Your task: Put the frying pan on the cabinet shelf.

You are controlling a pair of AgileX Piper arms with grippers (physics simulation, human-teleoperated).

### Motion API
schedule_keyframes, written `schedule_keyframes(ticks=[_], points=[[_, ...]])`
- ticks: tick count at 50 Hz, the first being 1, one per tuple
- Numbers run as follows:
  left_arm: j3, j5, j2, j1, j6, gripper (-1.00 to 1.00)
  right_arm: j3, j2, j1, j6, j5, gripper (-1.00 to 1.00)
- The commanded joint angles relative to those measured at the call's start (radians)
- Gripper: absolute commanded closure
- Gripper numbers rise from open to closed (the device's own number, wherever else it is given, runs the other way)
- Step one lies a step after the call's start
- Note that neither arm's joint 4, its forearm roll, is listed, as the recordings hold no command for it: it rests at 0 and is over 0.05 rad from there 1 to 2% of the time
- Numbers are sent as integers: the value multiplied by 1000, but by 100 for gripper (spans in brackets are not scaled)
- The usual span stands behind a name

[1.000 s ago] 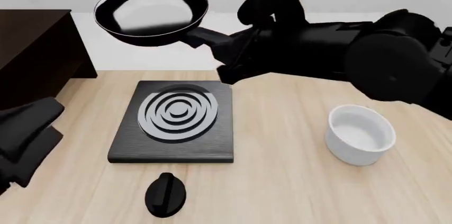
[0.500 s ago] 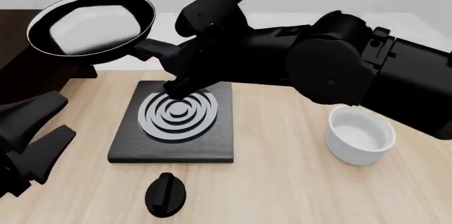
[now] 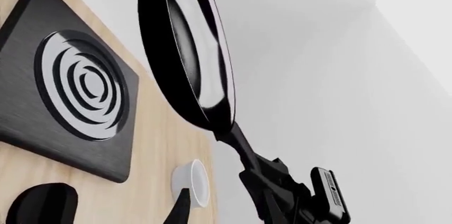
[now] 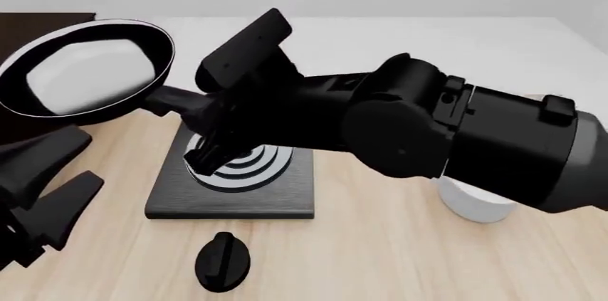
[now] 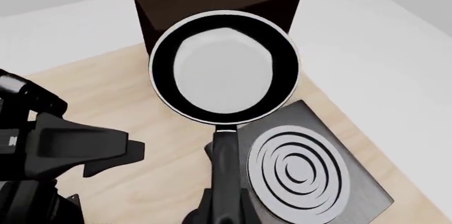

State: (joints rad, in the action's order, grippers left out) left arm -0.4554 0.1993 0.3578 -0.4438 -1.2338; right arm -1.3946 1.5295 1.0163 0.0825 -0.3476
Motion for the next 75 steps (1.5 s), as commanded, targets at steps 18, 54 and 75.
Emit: schedule_keyframes(ticks=[18,54,75], points=[[13,-4,-4,-3,-5,-100,-16,27,55,-28,56,100],[24,-13,0,1,-7,-100,-20,63,157,-46,87,100],[52,-34,6,-3,-14,-100,-11,43,205,-62,106,100]])
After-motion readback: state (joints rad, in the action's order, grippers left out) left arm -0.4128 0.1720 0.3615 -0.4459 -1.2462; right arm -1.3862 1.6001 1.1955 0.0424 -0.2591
